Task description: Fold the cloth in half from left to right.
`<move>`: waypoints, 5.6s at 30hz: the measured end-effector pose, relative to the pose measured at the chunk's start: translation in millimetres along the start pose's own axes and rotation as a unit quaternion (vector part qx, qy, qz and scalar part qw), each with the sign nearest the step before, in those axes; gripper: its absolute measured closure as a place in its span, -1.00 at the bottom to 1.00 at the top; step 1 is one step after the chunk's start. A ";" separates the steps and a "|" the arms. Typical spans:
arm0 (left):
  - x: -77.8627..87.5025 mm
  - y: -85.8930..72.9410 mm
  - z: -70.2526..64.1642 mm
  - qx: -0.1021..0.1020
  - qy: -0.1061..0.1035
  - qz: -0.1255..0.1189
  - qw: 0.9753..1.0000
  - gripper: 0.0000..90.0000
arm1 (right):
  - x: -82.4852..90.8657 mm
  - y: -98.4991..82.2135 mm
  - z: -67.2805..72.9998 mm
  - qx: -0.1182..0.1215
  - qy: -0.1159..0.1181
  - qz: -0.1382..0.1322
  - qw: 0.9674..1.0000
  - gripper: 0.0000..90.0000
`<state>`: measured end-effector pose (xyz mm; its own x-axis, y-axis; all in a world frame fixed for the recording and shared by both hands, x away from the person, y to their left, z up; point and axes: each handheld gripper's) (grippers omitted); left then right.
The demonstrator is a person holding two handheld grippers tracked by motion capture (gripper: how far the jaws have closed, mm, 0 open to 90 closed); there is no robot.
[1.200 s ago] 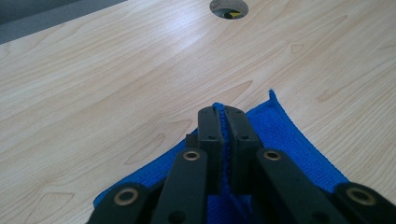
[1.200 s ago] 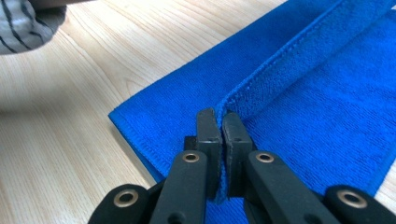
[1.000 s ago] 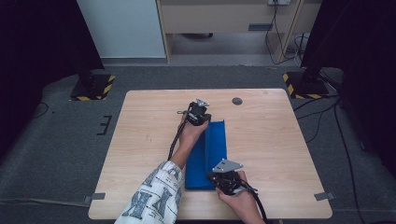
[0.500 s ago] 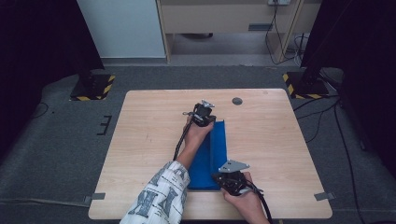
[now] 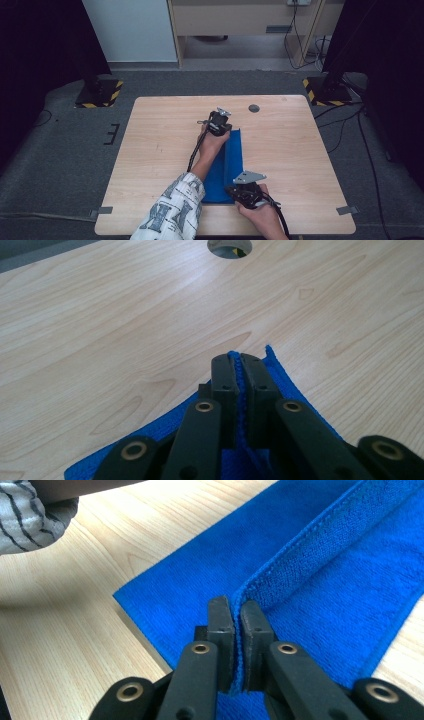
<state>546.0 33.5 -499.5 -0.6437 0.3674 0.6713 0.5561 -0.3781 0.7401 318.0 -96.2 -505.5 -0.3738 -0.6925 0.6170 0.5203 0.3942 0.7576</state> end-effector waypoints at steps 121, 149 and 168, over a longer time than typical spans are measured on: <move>27.6 -32.4 70.5 0.021 0.015 0.034 0.999 -0.63 | -56.4 103.0 -198.1 -0.067 -0.111 0.028 0.991 -0.23; 10.0 -44.3 57.0 -0.003 0.008 0.056 0.998 0.08 | -88.8 99.1 -193.0 -0.041 -0.094 0.046 0.994 0.48; 32.9 -40.7 46.5 -0.005 0.003 0.033 0.999 0.80 | -67.1 105.0 -173.4 -0.024 -0.084 0.020 0.996 0.93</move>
<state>526.6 100.4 -505.7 -0.6082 0.3363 0.7191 0.5923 -0.4108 0.6931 530.8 -113.1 -504.2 -0.4721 -0.5646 0.6770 0.5728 0.3873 0.7224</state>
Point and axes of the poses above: each handheld gripper's, and its own axes: x roughly backward along the jaws, y roughly out of its top, z roughly to its left, and after that the axes turned 7 degrees about y, right-handed
